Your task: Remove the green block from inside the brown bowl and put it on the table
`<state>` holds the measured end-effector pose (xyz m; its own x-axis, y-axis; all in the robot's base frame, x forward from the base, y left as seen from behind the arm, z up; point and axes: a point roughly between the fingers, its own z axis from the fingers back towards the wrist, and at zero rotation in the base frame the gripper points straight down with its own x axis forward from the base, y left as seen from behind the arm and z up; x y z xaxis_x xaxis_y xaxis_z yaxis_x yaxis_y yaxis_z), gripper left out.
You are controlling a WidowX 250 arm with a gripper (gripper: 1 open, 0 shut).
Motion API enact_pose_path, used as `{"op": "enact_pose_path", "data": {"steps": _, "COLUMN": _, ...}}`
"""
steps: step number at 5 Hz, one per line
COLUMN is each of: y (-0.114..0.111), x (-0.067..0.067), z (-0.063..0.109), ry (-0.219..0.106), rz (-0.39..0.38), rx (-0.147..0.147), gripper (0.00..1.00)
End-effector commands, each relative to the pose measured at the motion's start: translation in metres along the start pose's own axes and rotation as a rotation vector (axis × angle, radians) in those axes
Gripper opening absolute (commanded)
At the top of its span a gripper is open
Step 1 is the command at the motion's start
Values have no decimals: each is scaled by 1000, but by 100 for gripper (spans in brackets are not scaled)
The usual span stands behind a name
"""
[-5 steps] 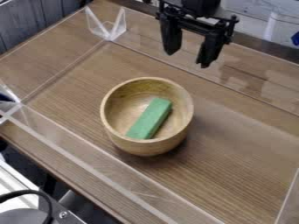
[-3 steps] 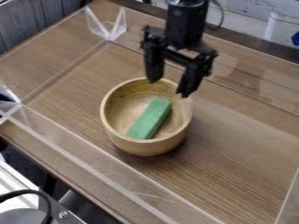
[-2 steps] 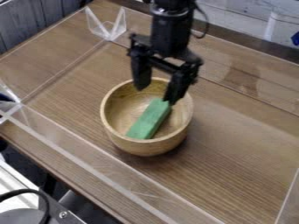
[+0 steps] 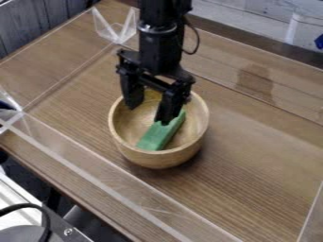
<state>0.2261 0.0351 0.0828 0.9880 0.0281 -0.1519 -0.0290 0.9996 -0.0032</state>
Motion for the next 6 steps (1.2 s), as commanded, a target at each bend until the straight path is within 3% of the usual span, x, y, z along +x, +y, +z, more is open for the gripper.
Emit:
{"op": "enact_pose_path", "data": {"steps": 1, "y": -2, "x": 0, "z": 18, "ry": -66, "rz": 10, "rx": -9, "gripper": 100}}
{"op": "enact_pose_path", "data": {"steps": 6, "y": -16, "x": -1, "z": 13, "ry": -39, "rz": 8, "rx": -30, "gripper": 100}}
